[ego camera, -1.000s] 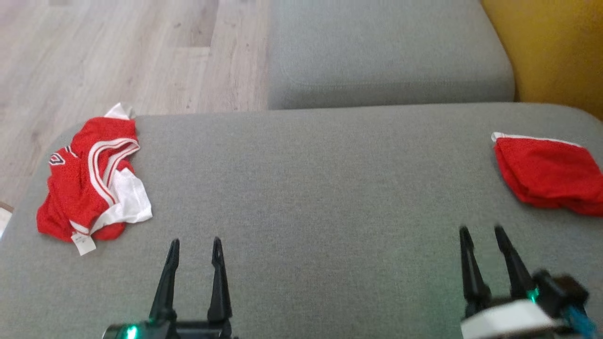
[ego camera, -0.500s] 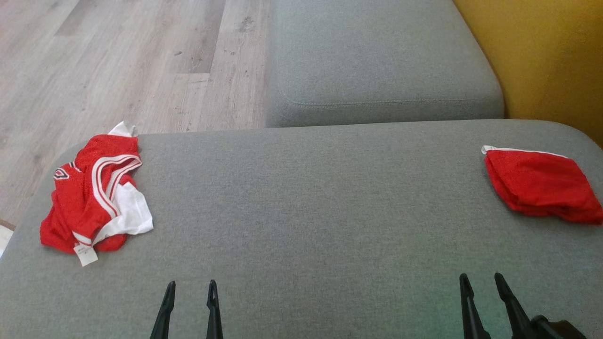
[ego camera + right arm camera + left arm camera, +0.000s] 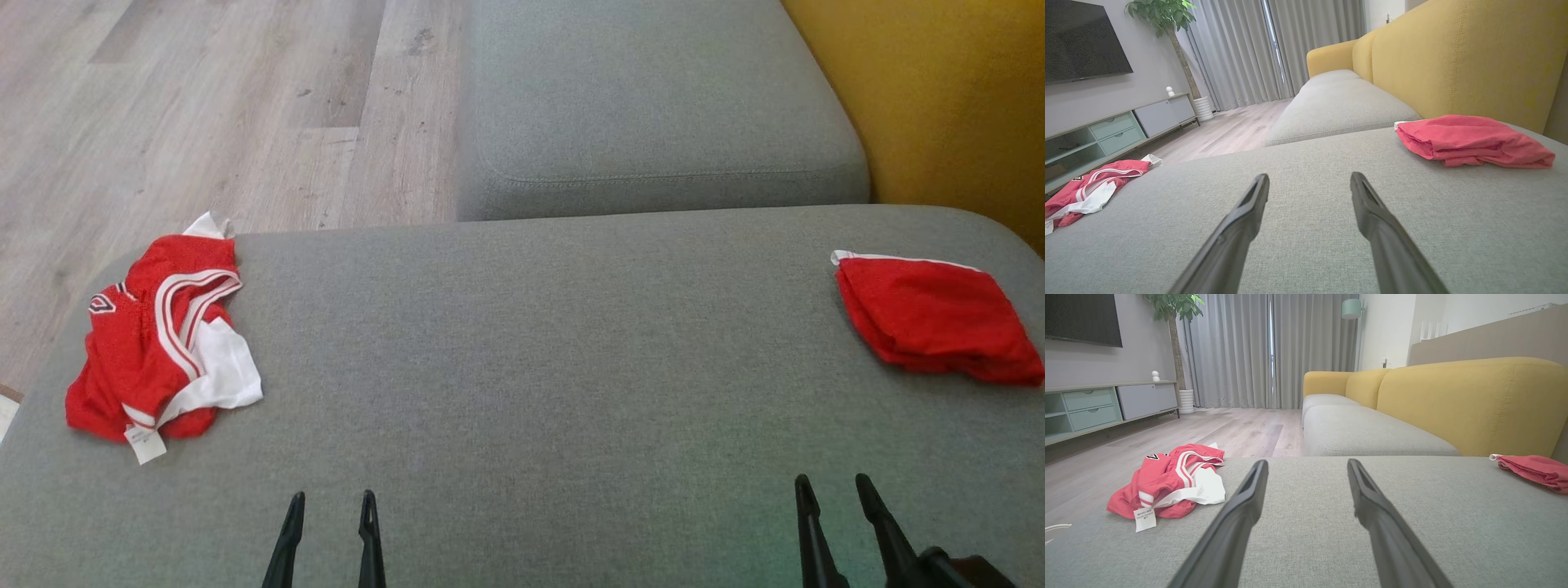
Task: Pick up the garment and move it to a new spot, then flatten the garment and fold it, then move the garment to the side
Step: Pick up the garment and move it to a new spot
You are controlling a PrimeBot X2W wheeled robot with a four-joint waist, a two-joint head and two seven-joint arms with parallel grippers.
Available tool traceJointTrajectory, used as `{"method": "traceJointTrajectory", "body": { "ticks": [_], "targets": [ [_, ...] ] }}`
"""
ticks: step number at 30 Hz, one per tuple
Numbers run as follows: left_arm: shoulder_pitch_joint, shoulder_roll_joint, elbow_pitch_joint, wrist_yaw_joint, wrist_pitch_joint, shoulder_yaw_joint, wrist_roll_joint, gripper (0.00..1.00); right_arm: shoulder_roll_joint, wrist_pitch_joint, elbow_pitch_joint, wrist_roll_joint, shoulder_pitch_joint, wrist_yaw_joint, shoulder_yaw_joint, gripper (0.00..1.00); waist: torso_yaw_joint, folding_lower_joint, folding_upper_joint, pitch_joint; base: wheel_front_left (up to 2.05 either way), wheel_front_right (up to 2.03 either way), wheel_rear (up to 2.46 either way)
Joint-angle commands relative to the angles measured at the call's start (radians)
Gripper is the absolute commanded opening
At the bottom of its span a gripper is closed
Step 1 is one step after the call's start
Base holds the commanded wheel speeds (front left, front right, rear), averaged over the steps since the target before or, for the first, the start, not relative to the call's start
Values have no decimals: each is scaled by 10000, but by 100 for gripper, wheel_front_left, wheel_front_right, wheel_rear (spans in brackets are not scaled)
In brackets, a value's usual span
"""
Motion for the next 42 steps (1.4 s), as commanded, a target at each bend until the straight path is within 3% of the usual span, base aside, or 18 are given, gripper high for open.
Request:
{"method": "traceJointTrajectory", "body": {
  "ticks": [1, 11, 29, 37, 42],
  "targets": [
    [-478, -72, -269, 1, -51, 375, 46, 100, -85, -106, -286, 26, -477, 69, 260, 100, -15, 0, 0, -17, 0, 0, 0],
    [-565, -72, -218, 9, -51, 380, 58, 100, -84, -106, -281, 49, -416, 69, 491, 100, 420, 0, 0, -34, 0, 0, 0],
    [-514, -72, -388, -96, -51, 1048, 396, 100, -84, -107, -381, 513, -627, 69, 844, 100, 3545, 0, 0, 248, 0, 0, 0],
    [-759, -72, -818, 194, -51, 1413, 314, 100, -84, -107, -290, 357, -889, 69, 991, 100, 4100, 0, 0, 815, 0, 0, 0],
    [-1868, 304, -1510, -181, -51, 1738, 621, 100, -85, -107, -486, 29, -762, 69, 798, 100, 4276, 0, 0, 1295, 0, 0, 0]
  ]
}}
